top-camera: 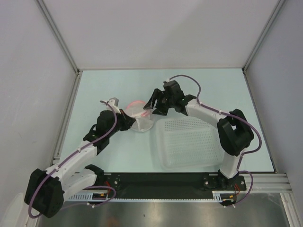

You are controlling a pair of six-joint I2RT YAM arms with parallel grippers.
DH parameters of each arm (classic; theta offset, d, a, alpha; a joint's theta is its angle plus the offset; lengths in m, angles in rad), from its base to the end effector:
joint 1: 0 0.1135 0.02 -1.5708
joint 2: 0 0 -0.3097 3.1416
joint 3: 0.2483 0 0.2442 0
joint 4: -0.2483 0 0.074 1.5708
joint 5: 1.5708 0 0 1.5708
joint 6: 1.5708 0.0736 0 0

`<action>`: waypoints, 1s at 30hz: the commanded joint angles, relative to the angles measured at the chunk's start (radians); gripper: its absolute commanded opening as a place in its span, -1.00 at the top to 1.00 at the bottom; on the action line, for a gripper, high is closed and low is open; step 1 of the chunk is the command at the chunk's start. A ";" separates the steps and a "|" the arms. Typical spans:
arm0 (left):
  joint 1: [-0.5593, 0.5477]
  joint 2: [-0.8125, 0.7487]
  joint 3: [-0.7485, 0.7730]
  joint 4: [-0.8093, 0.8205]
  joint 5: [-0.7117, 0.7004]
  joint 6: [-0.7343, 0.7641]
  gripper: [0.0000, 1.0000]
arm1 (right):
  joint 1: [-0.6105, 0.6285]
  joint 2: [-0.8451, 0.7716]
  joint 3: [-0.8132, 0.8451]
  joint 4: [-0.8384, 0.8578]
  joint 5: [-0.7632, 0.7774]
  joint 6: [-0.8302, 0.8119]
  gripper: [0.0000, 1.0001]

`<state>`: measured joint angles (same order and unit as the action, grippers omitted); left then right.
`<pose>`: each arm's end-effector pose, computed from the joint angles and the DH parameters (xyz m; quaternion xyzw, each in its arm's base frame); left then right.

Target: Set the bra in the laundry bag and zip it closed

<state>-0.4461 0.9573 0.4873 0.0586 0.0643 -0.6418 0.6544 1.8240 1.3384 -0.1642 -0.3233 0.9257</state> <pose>0.1920 -0.0971 0.2541 -0.0642 0.8339 -0.3063 0.4546 0.3423 0.2921 0.2689 0.0487 0.8857 0.4131 0.2063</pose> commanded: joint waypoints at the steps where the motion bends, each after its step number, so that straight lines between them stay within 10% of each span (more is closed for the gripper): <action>1: 0.006 0.072 0.092 0.067 0.182 0.054 1.00 | 0.054 -0.178 -0.105 -0.052 0.154 -0.062 -0.49; 9: 0.006 0.112 0.128 0.043 0.324 0.062 1.00 | 0.165 -0.340 -0.200 -0.029 0.291 -0.034 -0.54; 11: 0.006 0.104 0.154 -0.033 0.338 0.076 1.00 | 0.182 -0.353 -0.193 -0.048 0.322 -0.224 -0.83; 16: 0.006 0.103 0.229 -0.244 0.351 0.151 1.00 | 0.188 -0.419 -0.177 -0.078 0.210 -0.745 -0.82; 30: 0.026 0.144 0.293 -0.396 0.483 0.168 1.00 | 0.134 -0.485 -0.417 0.298 -0.198 -1.399 -0.54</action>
<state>-0.4316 1.0969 0.7170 -0.3134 0.4774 -0.4953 0.8036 1.2922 0.8917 0.0360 -0.3332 -0.2348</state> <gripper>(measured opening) 0.012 0.778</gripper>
